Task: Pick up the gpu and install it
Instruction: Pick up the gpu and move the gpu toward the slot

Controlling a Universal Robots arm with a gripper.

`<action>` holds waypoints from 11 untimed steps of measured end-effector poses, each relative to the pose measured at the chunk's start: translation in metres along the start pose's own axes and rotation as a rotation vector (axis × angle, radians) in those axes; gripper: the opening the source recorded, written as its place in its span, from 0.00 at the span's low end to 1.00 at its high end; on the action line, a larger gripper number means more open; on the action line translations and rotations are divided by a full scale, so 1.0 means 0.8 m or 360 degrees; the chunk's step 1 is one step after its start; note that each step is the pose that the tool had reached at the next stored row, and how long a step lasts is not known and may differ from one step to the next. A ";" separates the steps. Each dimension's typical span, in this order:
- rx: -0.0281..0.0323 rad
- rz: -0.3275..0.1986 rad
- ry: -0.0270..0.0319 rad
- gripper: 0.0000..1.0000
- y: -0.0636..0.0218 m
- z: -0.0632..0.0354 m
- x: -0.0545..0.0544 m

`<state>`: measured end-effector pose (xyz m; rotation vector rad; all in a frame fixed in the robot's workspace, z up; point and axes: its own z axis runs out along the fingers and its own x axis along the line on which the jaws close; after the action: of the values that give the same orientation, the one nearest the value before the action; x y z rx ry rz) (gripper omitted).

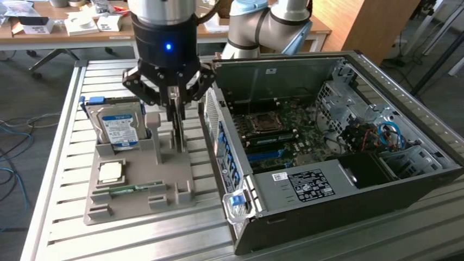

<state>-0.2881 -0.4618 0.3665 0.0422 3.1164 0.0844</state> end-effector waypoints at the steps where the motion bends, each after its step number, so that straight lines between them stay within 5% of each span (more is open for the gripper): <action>1: 0.00000 0.0000 0.00001 0.27 0.000 -0.006 0.000; 11: 0.00001 -0.0003 -0.00006 0.27 0.003 -0.063 -0.001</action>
<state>-0.2881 -0.4618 0.4167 0.0389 3.1160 0.0843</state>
